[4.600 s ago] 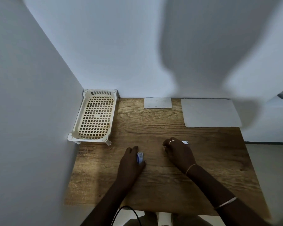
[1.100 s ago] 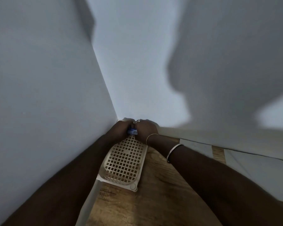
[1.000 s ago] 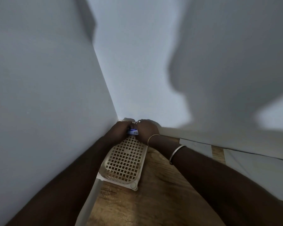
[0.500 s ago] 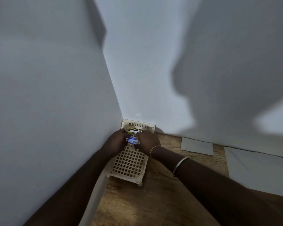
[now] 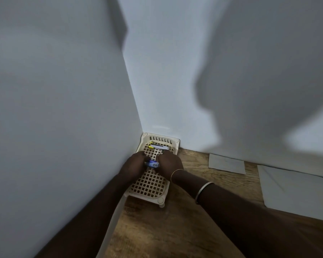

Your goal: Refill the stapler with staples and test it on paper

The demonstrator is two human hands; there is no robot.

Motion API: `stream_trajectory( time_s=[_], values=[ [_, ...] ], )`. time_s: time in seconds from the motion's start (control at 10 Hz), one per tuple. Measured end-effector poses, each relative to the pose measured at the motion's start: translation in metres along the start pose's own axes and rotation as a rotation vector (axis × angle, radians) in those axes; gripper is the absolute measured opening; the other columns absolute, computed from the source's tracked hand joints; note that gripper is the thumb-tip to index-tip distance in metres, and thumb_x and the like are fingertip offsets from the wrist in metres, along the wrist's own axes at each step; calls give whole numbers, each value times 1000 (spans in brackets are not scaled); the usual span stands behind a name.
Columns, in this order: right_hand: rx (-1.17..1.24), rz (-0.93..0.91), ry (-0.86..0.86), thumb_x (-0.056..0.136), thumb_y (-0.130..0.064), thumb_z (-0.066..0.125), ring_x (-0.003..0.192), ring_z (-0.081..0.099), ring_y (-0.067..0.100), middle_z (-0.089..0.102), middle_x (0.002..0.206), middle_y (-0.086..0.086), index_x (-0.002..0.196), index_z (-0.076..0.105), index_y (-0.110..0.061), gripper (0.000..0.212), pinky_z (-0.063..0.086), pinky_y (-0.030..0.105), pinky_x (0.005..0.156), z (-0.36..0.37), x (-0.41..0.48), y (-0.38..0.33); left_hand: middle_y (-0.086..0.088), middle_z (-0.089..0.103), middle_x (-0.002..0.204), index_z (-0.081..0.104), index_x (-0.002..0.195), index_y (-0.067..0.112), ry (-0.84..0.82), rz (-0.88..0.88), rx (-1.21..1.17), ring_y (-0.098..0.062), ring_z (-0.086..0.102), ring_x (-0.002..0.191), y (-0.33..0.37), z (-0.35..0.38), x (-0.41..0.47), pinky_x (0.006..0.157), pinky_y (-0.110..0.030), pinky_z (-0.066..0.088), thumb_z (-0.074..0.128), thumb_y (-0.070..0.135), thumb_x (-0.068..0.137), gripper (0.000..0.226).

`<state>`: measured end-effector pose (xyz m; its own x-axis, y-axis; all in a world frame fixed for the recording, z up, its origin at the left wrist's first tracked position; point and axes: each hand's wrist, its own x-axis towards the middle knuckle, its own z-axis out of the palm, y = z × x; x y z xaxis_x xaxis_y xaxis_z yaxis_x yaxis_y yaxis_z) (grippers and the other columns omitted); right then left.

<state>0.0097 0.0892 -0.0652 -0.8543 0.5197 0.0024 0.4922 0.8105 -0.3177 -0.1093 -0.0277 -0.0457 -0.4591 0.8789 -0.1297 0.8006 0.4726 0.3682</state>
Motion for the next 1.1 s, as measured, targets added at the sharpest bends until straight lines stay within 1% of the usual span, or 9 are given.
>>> stream_trajectory(
  time_s=[0.1,0.2,0.3,0.5,0.6,0.7,0.8,0.9,1.1],
  values=[
    [-6,1,-2,87,-41,67,105,62,27,66,110,8,102,70,-16,30,56,39,82,0,-2,-1,-8,66,130,67,132,18,-7,-20,-28,-24,63,115,0,5,-2,95,-27,43,60,18,100,33],
    [-10,15,-6,86,-41,68,102,62,27,66,109,8,101,70,-15,30,55,39,81,0,-2,-1,-9,66,127,68,131,18,-23,-26,-36,-25,64,113,-1,8,-3,92,-26,42,60,16,99,34],
    [-19,14,-33,86,-41,68,104,62,28,65,110,9,103,69,-14,32,55,40,82,0,-3,-2,-9,65,127,68,131,18,-27,-18,-29,-25,63,112,-2,9,-4,94,-28,45,60,15,98,34],
    [-40,19,-56,83,-46,71,105,62,29,65,113,10,106,68,-15,39,53,40,84,-1,-1,-2,-12,63,132,64,137,15,-45,-11,-17,-27,61,118,-3,9,-3,102,-35,45,58,13,99,39],
    [-84,-10,-44,81,-46,73,104,62,29,66,111,10,106,68,-14,40,53,40,82,-2,-2,-2,-13,56,147,51,149,15,-57,-16,-44,-29,55,132,-1,9,-7,114,-42,41,56,14,102,47],
    [-99,-13,-45,79,-43,75,107,61,29,67,112,10,107,69,-14,41,53,40,84,-7,-7,-2,-12,51,153,44,154,17,-59,-26,-79,-28,52,137,3,7,-13,117,-44,39,53,16,104,51],
    [-59,-21,-27,81,-42,73,110,60,28,66,115,9,109,68,-15,40,53,40,86,-11,-11,0,-12,52,151,43,154,16,-37,-13,-84,-29,53,134,7,6,-17,115,-42,40,53,17,104,51],
    [-23,-20,7,87,-45,66,111,61,27,66,115,8,108,68,-15,37,53,41,87,-19,-18,5,-10,52,149,43,154,16,-8,-35,-61,-27,54,131,13,4,-21,110,-40,44,58,22,102,55],
    [11,-45,96,92,-53,55,105,63,31,67,114,9,107,68,-13,45,51,41,84,-31,-35,21,-9,56,145,52,146,12,123,-20,-65,-28,56,130,34,11,-29,108,-39,45,56,31,104,47]
  ],
)
